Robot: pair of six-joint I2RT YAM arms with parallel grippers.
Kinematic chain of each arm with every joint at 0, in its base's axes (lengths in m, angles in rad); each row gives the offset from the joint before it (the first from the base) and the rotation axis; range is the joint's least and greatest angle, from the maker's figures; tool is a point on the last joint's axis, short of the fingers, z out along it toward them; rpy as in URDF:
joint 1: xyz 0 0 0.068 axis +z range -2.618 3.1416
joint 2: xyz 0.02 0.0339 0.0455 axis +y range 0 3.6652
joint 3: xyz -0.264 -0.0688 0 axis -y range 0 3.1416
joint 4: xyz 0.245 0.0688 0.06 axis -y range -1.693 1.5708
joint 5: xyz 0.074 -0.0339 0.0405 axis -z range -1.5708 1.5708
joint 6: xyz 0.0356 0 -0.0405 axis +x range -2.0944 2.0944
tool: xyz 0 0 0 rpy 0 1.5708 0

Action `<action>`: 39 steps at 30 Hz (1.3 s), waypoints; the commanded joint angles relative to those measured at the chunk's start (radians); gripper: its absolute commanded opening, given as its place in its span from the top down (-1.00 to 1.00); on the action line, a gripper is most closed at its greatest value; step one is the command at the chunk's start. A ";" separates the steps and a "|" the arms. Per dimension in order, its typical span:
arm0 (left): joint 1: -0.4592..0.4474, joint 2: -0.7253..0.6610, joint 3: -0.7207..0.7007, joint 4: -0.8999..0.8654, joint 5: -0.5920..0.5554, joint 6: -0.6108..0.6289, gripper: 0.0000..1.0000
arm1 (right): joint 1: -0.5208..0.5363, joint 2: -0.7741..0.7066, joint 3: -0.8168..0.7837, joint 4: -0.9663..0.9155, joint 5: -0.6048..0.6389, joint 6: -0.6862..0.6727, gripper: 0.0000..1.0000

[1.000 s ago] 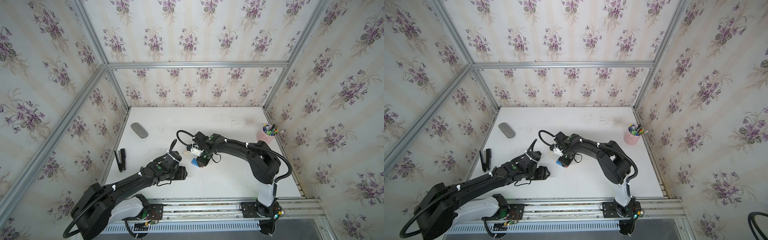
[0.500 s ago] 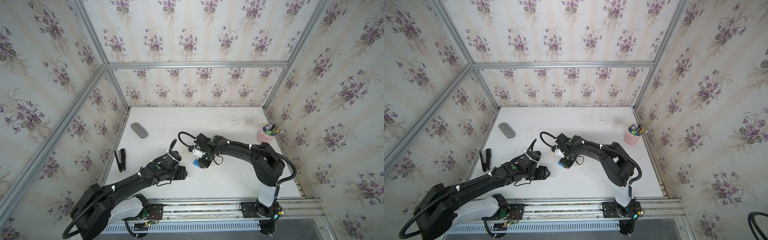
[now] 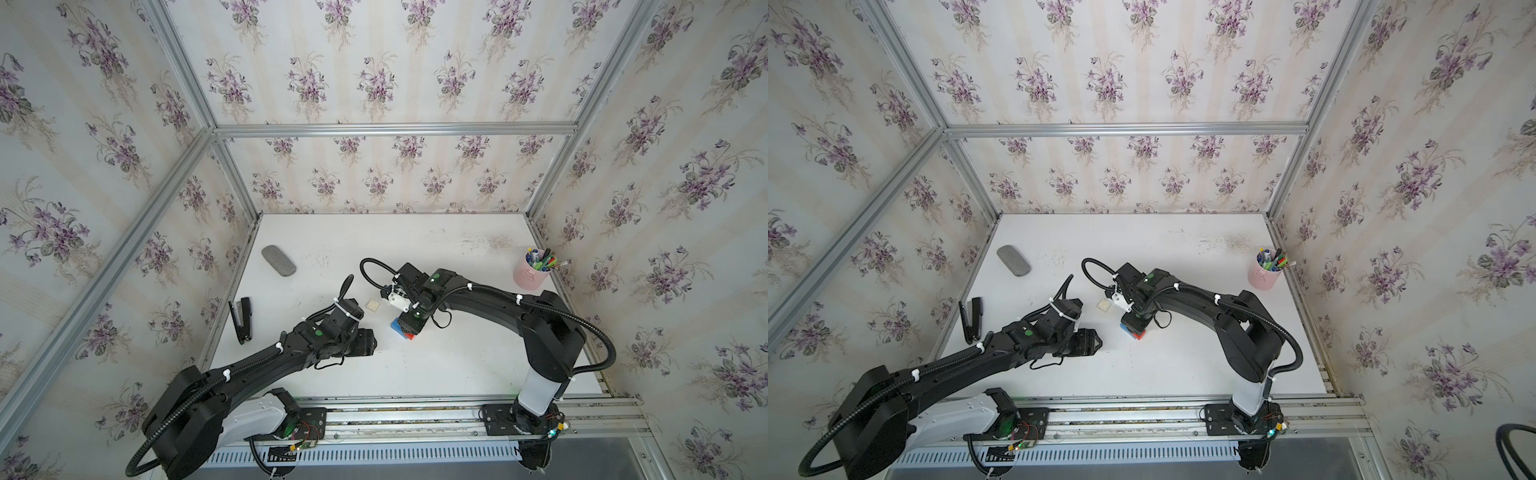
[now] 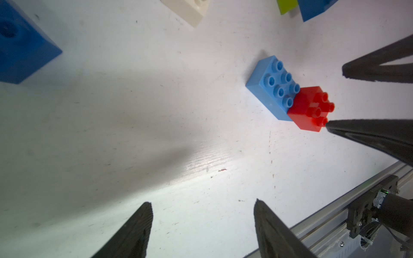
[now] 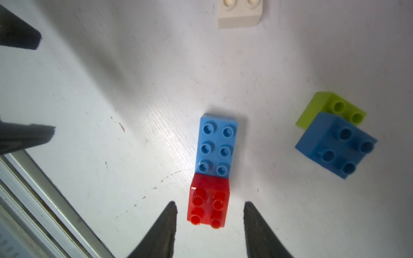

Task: Assemble the letter y with lego
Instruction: Assemble the lego brick with the lego brick, then pick up the lego brick from the center of the board.

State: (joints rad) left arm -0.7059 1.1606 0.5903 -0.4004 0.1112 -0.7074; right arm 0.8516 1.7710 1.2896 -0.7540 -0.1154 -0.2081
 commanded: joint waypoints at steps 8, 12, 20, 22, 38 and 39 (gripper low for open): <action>0.082 0.013 0.108 -0.101 -0.045 0.065 -0.46 | 0.000 -0.226 -0.112 0.179 0.068 0.185 0.08; 0.131 0.069 0.174 -0.131 -0.026 0.106 -0.45 | 0.000 -0.387 -0.274 0.316 0.031 0.301 0.07; 0.146 0.303 0.383 -0.182 0.000 0.188 -0.39 | 0.002 -0.590 -0.511 0.454 -0.036 0.489 0.09; 0.145 0.367 0.442 -0.204 0.001 0.209 -0.37 | 0.003 -0.639 -0.556 0.491 -0.054 0.522 0.09; 0.145 0.694 0.736 -0.334 -0.064 0.359 -0.36 | 0.002 -0.727 -0.636 0.544 -0.093 0.575 0.12; 0.145 0.704 0.740 -0.334 -0.061 0.361 -0.34 | 0.003 -0.724 -0.636 0.546 -0.093 0.576 0.13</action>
State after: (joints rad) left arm -0.5617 1.8496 1.3178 -0.7036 0.0563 -0.3801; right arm 0.8528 1.0424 0.6472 -0.2375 -0.2020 0.3485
